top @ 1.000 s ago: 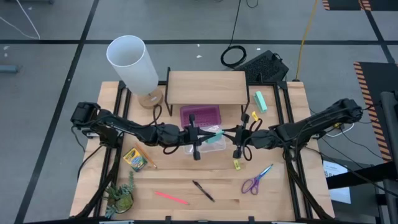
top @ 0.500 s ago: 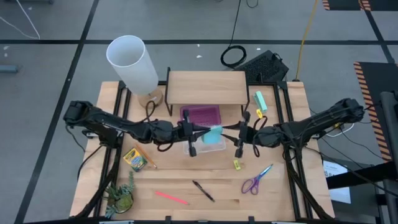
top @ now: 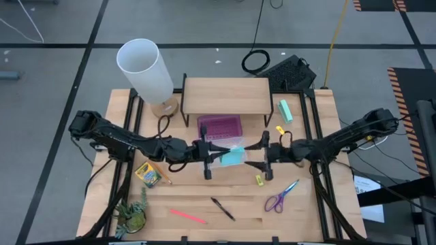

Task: Pack school essentials
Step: Put the blue sticky notes into the violet supply box

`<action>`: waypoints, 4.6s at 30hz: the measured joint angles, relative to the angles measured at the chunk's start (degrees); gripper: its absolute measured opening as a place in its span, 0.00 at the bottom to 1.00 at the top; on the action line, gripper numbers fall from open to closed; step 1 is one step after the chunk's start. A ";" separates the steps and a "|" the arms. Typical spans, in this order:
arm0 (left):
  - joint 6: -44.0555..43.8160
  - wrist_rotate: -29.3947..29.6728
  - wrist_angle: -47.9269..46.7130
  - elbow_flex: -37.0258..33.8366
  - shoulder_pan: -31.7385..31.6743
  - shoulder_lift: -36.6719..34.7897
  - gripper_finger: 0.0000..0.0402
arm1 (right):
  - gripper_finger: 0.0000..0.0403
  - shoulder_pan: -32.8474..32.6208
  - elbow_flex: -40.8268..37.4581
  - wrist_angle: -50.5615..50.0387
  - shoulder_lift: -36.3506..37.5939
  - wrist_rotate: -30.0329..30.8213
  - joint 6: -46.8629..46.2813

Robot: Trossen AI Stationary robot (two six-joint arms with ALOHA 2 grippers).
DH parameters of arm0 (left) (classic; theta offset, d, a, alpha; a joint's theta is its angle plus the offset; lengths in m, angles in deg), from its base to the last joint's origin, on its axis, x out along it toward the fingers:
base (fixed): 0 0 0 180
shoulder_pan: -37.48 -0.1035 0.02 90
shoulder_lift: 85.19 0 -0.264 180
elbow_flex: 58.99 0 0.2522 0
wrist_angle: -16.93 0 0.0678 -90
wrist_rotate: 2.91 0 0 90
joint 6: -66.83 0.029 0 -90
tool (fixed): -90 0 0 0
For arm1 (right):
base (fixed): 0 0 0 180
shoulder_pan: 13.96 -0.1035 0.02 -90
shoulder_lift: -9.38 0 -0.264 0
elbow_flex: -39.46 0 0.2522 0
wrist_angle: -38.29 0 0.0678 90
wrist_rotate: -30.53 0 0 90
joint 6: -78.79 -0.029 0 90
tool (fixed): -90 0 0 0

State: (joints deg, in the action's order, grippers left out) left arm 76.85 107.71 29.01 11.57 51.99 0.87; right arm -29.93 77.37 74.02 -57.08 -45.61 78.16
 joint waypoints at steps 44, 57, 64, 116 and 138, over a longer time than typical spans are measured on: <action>-13.64 0.42 -6.44 0.02 -3.63 -0.02 0.52 | 0.02 7.28 6.11 9.46 -12.50 -9.35 0.82; -23.29 0.17 -12.68 0.09 -3.13 -0.09 0.05 | 0.24 7.44 6.11 6.73 -12.55 -9.23 -3.23; -39.82 2.17 -22.11 0.09 -3.31 -0.09 0.04 | 0.54 7.39 6.07 -0.43 -11.84 -3.19 -3.48; -76.15 4.51 -19.78 -14.62 -3.31 2.10 0.11 | 0.69 7.28 6.06 -23.87 -1.05 10.10 -4.70; -66.03 1.35 -18.53 -14.61 -3.68 1.02 0.27 | 0.69 7.28 6.06 -24.74 -1.07 10.10 -5.21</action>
State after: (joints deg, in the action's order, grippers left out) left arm 10.83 109.06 10.47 -3.04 48.31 1.90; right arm -22.65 83.44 49.29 -58.15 -35.51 72.95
